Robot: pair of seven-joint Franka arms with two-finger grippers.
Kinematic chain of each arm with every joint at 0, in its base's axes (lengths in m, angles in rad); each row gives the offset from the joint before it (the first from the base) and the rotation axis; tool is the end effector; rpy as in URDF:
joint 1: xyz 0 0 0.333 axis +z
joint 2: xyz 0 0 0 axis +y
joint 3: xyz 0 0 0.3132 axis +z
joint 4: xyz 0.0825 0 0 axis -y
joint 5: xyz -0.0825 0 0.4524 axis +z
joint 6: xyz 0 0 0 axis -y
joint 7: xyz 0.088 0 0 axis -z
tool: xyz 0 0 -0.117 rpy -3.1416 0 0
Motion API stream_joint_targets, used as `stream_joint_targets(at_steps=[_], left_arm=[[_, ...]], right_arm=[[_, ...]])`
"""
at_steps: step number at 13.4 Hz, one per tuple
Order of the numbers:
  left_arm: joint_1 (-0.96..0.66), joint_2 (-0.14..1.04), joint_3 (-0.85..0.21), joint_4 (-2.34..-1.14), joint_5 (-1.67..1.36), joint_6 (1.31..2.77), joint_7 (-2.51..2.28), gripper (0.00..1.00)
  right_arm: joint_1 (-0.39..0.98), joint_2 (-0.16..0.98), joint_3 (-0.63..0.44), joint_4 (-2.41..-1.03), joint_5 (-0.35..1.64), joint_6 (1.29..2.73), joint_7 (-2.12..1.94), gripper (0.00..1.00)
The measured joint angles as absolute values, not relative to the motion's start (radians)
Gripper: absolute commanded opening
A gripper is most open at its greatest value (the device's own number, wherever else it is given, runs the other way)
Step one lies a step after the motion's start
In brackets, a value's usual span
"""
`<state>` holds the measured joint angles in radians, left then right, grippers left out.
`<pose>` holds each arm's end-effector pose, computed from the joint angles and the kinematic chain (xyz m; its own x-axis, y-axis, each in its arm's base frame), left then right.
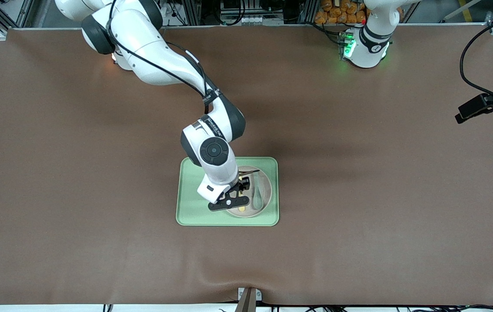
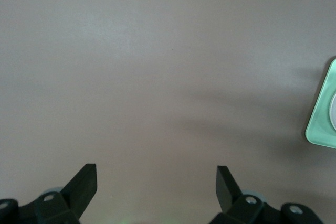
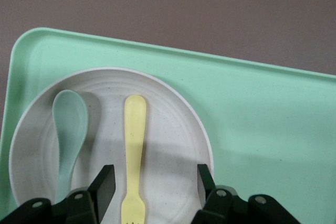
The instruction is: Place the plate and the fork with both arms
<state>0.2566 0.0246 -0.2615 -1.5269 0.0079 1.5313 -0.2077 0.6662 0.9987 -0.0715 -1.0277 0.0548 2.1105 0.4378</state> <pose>0.6263 -0.0003 0.6171 0.9793 0.2017 -0.0186 0.2016 -0.9795 -0.0055 0.6896 0.4940 0.2002 0.9831 0.1637 0.0825 0.1663 -0.9857 -0.0266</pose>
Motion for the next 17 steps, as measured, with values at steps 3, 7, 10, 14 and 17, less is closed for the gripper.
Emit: stream_joint_targets(at_steps=[3, 7, 10, 14, 17], left_arm=[[0.254, 0.025, -0.269, -1.527, 0.007, 1.532, -0.208, 1.0], [0.251, 0.025, -0.295, -1.527, 0.007, 1.538, -0.208, 1.0], [0.25, 0.025, -0.303, -1.527, 0.007, 1.54, -0.208, 1.0], [0.25, 0.023, -0.309, -1.525, 0.007, 1.54, -0.208, 1.0], [0.25, 0.02, -0.31, -1.522, 0.007, 1.542, -0.208, 1.0]], right_arm=[[0.681, 1.031, -0.071, -1.028, 0.055, 2.135, 0.438, 0.64], [0.689, 1.046, -0.072, -1.028, 0.054, 2.149, 0.438, 0.6], [0.689, 1.051, -0.072, -1.028, 0.054, 2.149, 0.438, 0.57], [0.69, 1.055, -0.072, -1.028, 0.054, 2.149, 0.438, 0.5], [0.692, 1.058, -0.072, -1.028, 0.054, 2.149, 0.438, 0.5]])
